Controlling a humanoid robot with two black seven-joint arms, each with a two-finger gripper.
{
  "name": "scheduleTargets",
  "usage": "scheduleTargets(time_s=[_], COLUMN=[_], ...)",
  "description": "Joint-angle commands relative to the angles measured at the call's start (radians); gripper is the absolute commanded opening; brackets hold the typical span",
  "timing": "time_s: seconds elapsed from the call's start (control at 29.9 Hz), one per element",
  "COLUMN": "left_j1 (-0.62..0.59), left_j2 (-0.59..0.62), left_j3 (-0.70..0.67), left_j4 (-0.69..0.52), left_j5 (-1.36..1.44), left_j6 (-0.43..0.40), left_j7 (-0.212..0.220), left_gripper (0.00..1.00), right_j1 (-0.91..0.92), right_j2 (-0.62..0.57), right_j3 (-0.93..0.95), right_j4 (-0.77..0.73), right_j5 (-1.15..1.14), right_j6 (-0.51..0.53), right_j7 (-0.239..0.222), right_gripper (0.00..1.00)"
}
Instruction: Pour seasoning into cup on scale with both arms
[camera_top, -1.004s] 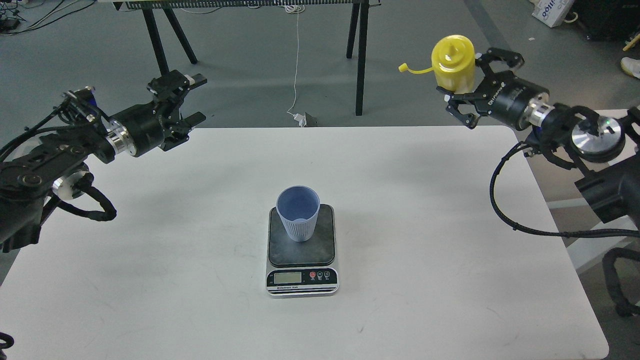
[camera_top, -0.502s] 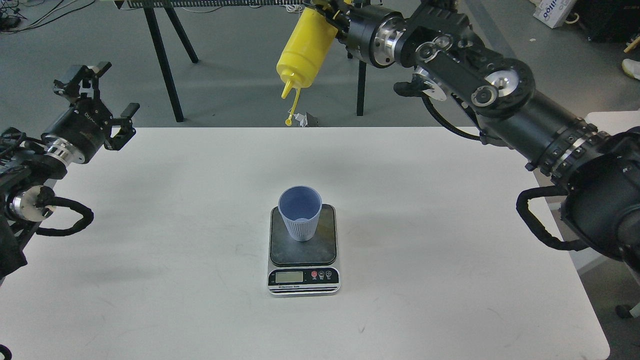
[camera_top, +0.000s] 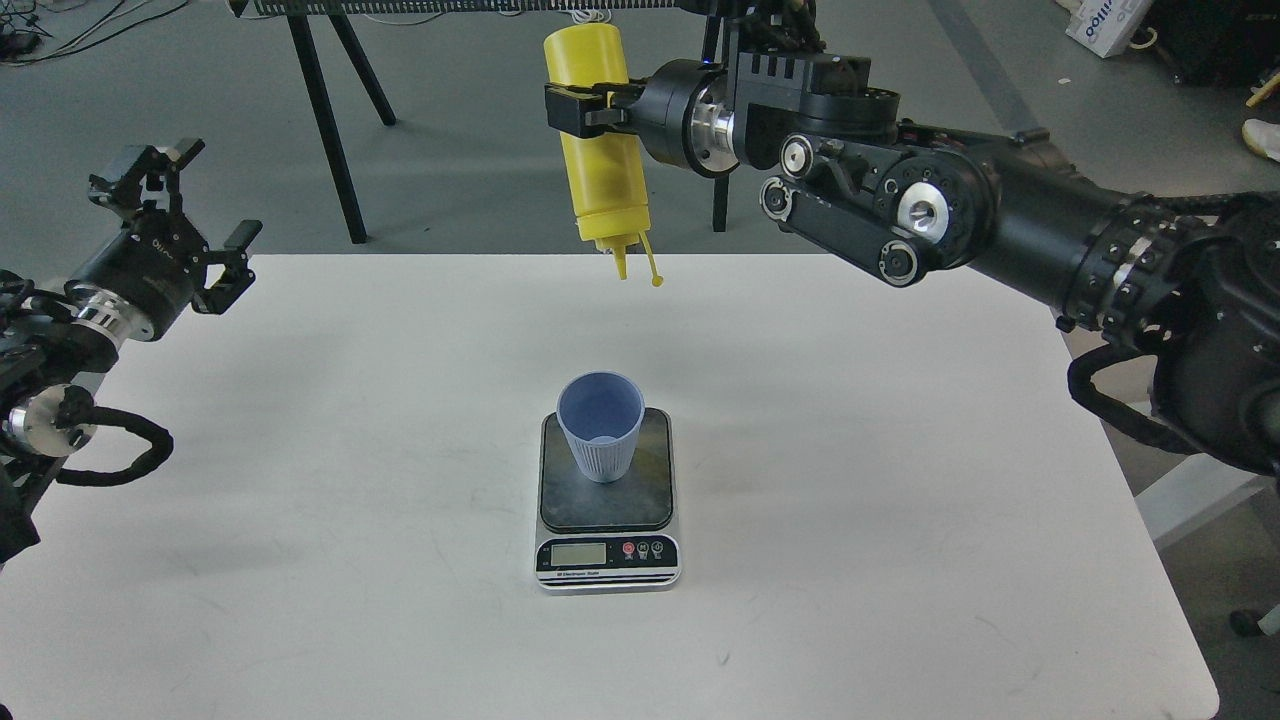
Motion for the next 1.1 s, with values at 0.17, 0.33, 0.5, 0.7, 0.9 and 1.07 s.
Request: scheduleTargets(time_s=[0.17,0.33,0.5,0.7,0.9,1.07], left_j1=[0.001,0.001,0.001,0.001,0.004,0.006], left_j2=[-0.007,-0.005,-0.007,-0.008,-0.016,-0.016], left_j3=[0.001,0.001,0.003,0.003,0.004,0.004], left_j4=[0.000,0.000,0.000,0.008,0.020,0.020], left_j5=[0.002,0.003,0.005,0.006,0.008,0.008], left_j6=[0.000,0.000,0.000,0.000,0.000,0.000], left_j7=[0.000,0.000,0.000,0.000,0.000,0.000], left_gripper=[0.99,0.99,0.99,0.99,0.99,0.99], right_j1=[-0.074,-0.126,-0.169,-0.184,-0.192,-0.203], right_j2=[0.000,0.000,0.000,0.000,0.000,0.000], right_j3=[-0.020,0.020,0.080,0.095,0.120,0.121], right_j4=[0.002,0.002,0.001,0.001,0.002,0.022], right_j5=[0.010,0.017,0.017,0.017,0.017,0.017], right_j6=[0.001,-0.001,0.002,-0.001,0.001,-0.001], right_j7=[-0.007,-0.004,-0.006,-0.006,-0.010,-0.015], right_gripper=[0.04,0.04,0.04,0.04,0.04,0.04])
